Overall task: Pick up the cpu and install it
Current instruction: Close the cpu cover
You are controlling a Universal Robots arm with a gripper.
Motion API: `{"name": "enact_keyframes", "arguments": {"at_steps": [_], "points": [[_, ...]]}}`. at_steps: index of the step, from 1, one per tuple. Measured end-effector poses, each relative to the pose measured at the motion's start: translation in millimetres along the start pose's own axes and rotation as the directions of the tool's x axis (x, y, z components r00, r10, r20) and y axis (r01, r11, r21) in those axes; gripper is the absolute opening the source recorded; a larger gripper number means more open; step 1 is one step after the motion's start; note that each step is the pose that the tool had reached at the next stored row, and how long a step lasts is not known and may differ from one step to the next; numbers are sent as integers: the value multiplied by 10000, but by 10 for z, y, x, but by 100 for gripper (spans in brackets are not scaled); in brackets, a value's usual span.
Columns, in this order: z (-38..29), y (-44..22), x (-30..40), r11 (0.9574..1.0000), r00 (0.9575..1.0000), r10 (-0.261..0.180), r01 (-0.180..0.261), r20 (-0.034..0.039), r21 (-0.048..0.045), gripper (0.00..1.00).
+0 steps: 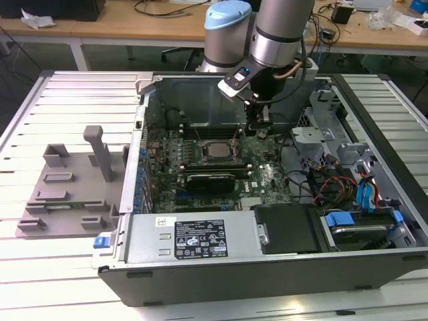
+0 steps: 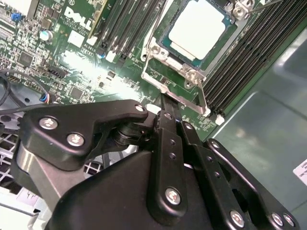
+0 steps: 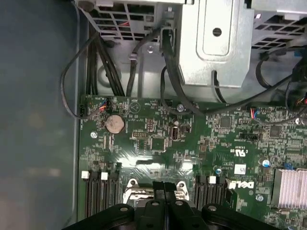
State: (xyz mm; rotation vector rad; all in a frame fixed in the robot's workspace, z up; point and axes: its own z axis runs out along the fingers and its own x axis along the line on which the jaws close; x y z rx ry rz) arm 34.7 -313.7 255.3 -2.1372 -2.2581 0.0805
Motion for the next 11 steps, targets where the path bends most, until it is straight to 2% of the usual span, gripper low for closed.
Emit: {"name": "enact_keyframes", "arguments": {"at_steps": [11], "points": [[12, -108, 6, 10000, 10000, 1, -1, -1, 0, 11]]}}
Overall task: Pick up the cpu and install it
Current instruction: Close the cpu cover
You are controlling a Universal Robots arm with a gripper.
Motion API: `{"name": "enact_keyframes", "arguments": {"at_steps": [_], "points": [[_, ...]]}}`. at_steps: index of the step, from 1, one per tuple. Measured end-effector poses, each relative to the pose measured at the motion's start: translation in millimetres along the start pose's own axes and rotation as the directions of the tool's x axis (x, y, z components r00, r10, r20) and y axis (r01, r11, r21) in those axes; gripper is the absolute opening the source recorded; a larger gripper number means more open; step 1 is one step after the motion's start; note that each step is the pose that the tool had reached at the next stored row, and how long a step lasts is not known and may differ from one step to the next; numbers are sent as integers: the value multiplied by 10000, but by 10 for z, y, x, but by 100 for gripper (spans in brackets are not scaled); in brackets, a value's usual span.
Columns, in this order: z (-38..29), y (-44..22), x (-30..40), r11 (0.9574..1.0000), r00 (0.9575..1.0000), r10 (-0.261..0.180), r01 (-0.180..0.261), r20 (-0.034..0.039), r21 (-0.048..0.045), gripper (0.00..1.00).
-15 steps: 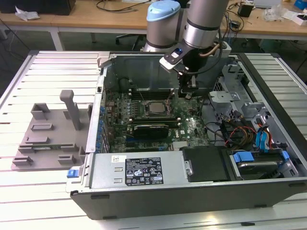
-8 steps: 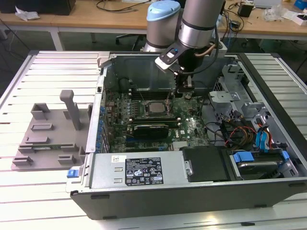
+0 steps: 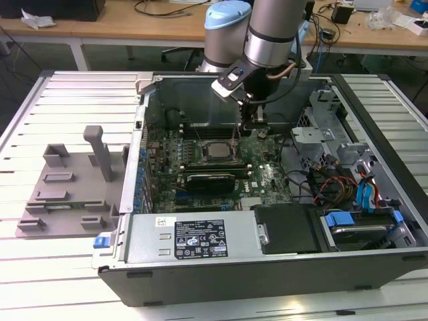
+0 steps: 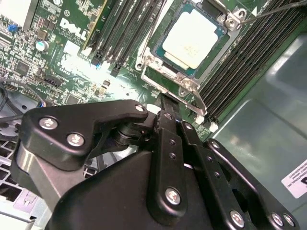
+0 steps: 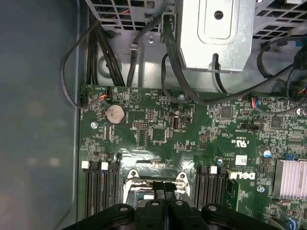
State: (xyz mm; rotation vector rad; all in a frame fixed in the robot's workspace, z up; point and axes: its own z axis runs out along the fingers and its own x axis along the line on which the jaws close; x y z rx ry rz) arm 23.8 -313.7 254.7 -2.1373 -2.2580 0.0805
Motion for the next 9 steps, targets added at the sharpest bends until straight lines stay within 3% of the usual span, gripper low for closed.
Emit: {"name": "enact_keyframes", "arguments": {"at_steps": [9], "points": [[13, -58, 3, 10000, 10000, -1, 1, 0, 0, 11]]}}
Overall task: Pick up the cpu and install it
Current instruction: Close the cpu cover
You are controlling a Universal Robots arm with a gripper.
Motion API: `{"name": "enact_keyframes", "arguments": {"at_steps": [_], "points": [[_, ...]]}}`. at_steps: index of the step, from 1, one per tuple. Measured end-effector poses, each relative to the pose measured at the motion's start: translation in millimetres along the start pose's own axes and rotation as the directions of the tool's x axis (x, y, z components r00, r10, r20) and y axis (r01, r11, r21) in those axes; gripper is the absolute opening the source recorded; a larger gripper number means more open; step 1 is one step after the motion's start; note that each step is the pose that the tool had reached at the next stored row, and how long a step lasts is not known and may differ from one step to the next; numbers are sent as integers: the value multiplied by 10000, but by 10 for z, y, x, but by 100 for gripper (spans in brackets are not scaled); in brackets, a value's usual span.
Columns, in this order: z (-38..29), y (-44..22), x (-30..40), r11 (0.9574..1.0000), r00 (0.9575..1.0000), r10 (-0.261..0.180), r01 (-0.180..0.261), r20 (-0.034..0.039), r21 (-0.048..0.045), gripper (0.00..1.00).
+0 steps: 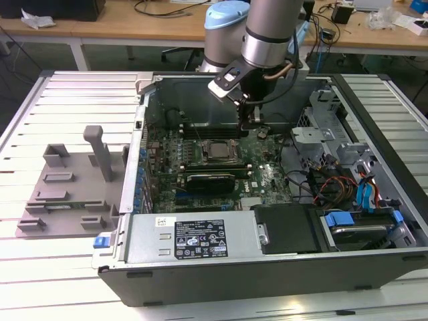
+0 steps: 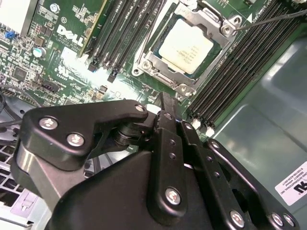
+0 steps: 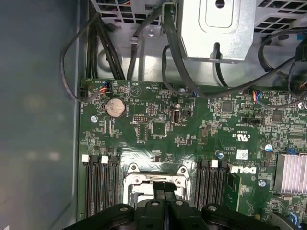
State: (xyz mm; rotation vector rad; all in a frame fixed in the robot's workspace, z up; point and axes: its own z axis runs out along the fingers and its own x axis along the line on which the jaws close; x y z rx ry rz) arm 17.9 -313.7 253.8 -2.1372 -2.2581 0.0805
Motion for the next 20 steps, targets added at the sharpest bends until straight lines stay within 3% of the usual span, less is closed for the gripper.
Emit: {"name": "enact_keyframes", "arguments": {"at_steps": [20], "points": [[54, -134, 8, 10000, 10000, 1, -1, 0, -1, 11]]}}
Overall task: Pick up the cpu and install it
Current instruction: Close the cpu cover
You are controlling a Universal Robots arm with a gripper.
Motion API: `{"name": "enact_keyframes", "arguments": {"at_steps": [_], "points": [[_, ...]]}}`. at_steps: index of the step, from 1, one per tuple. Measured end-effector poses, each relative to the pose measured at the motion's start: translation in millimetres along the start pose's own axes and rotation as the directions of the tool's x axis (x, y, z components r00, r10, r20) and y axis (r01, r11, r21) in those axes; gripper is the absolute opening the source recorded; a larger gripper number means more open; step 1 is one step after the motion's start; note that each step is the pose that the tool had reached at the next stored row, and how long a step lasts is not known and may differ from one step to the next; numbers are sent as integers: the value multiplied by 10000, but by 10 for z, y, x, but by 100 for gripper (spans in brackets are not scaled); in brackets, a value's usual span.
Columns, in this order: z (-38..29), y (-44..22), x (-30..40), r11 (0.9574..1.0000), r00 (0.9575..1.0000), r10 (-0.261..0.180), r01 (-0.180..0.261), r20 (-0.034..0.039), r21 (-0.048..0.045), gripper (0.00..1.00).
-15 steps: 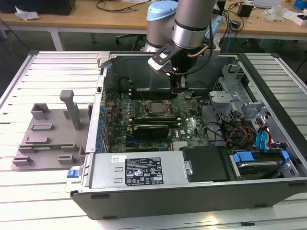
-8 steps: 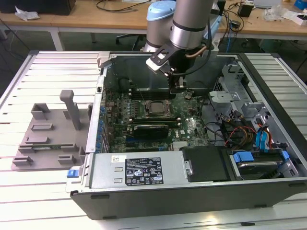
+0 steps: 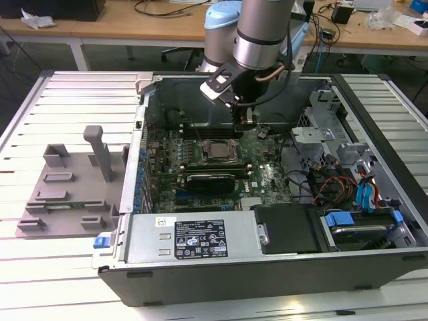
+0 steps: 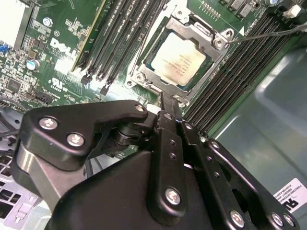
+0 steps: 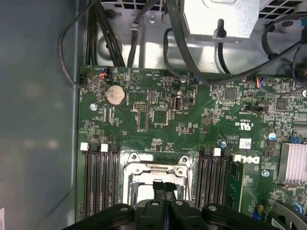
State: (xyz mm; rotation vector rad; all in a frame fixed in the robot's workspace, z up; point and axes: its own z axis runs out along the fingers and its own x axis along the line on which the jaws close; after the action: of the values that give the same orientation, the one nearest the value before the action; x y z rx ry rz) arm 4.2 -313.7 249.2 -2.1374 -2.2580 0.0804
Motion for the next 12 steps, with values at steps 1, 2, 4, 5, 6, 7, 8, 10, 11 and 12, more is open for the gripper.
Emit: {"name": "enact_keyframes", "arguments": {"at_steps": [1, 2, 4, 5, 6, 7, 8, 10, 11, 12], "points": [[6, -10, 1, 10000, 10000, 0, 0, 1, 0, 11], [9, -16, 1, 10000, 10000, 0, 0, 1, 1, 11], [16, -29, 2, 10000, 10000, 0, 0, 1, 1, 11], [18, -34, 2, 10000, 10000, 0, 0, 1, 0, 11], [21, -39, 2, 10000, 10000, 0, 0, 0, 0, 11], [34, -59, 4, 10000, 10000, -1, 1, 0, 0, 11], [55, -97, 6, 10000, 10000, 0, 0, 1, 1, 11], [162, -185, 13, 10000, 10000, -1, 1, 1, 0, 11], [189, -211, 14, 10000, 10000, -1, 1, 0, 0, 11], [208, -235, 16, 10000, 10000, 0, 0, -1, 0, 11]]}}
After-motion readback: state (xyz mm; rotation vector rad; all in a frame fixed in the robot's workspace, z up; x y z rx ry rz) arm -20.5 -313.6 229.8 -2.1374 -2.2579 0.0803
